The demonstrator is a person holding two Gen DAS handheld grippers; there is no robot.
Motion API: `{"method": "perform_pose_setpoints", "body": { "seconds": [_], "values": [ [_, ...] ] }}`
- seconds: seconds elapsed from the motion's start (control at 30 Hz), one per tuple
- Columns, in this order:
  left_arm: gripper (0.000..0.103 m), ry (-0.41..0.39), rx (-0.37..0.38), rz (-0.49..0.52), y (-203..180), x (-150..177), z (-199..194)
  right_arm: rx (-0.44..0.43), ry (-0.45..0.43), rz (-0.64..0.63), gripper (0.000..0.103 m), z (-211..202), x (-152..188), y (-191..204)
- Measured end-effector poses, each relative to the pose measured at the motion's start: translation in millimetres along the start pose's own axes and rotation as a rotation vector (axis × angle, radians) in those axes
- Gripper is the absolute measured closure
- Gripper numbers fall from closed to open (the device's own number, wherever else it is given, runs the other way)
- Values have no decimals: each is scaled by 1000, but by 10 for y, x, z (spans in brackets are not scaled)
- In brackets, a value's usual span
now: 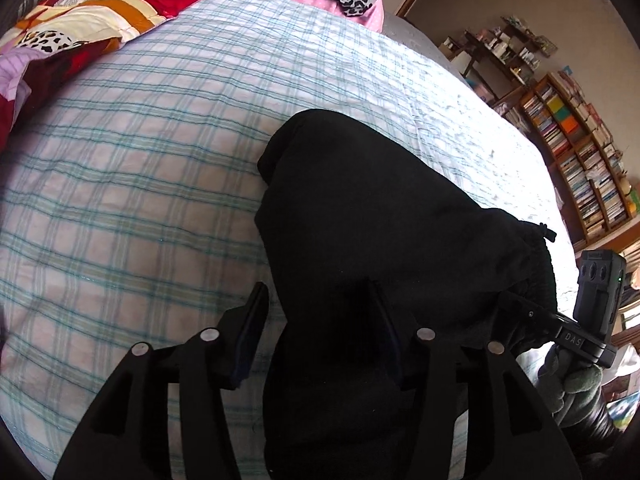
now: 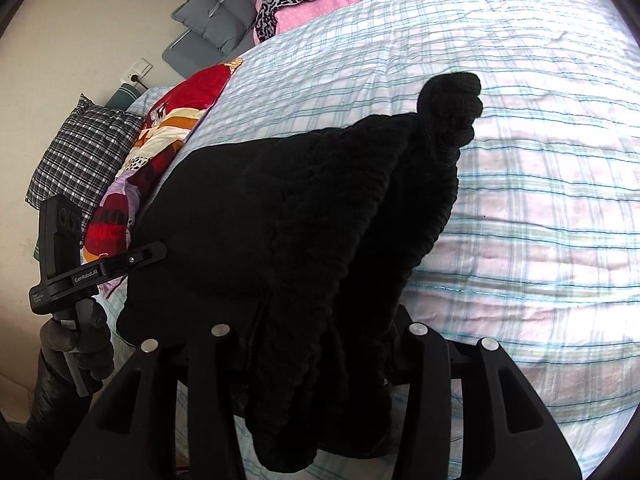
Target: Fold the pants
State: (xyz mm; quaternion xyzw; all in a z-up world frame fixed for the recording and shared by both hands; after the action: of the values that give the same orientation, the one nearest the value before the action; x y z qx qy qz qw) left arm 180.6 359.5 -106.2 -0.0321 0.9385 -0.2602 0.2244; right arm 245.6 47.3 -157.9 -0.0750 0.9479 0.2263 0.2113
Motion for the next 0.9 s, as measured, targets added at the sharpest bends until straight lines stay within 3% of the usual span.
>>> {"method": "perform_pose_setpoints", "body": {
  "seconds": [0.2, 0.33, 0.5, 0.73, 0.8, 0.83, 0.87, 0.9],
  "values": [
    [35, -42, 24, 21, 3, -289, -116, -47, -33, 75, 31, -115, -116, -175],
    [29, -41, 63, 24, 16, -556, -29, -96, -19, 157, 26, -65, -243, -326],
    [28, 32, 87, -3, 153, -802, 281, -107, 5, 204, 21, 104, -389, -458],
    [29, 128, 195, -46, 328, -972, 645, -206, 74, 301, 20, 407, -540, -598],
    [41, 130, 193, -25, 297, -1008, 686, -212, 76, 286, 37, 429, -574, -582],
    [63, 133, 198, -11, 271, -1016, 696, -209, 67, 257, 43, 415, -596, -554],
    [75, 131, 204, 1, 246, -1023, 694, -192, 54, 225, 50, 392, -616, -514],
    [76, 116, 200, 22, 200, -1025, 670, -175, 34, 190, 57, 353, -636, -473]
  ]
}}
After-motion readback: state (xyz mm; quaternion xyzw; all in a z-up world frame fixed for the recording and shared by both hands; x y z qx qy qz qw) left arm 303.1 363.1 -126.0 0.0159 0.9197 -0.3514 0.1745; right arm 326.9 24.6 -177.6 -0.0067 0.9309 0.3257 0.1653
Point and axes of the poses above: each gripper's, at about its wrist camera, not at the fingertips, and z roughly the way its jaws point, y to its left, x to its underside, the point moved 1 cm from there along z, roughly the way its jaws point, and after that the axes turned 11 degrees about x, right-handed, at the moved point
